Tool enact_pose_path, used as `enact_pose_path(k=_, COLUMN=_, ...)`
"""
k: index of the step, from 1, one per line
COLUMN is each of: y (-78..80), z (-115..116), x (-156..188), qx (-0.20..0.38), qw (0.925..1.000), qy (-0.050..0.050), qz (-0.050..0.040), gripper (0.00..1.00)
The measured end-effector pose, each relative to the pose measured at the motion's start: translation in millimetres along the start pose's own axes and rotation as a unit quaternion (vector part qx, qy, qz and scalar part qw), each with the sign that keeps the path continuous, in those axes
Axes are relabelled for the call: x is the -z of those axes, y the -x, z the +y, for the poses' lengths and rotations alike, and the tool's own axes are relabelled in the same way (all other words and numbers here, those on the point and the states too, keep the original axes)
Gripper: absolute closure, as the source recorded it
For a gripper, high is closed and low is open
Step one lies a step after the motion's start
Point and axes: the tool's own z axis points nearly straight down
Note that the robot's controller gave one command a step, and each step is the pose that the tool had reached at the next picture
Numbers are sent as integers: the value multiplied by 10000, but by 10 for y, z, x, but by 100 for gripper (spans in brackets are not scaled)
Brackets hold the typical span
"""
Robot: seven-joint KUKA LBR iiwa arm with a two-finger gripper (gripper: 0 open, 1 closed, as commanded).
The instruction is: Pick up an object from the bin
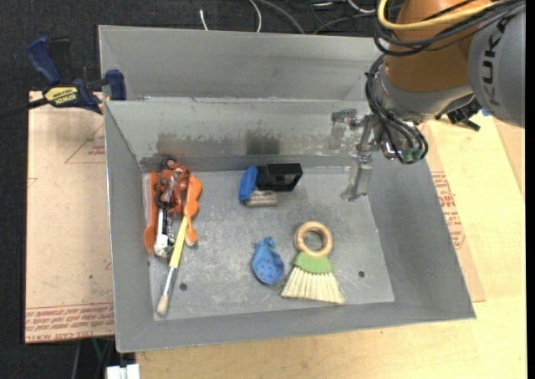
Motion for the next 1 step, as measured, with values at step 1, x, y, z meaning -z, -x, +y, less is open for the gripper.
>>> enact_pose_path(k=1, y=13, z=1, x=50, qx=4, qw=10000, qy=-3, qz=-41, gripper=0)
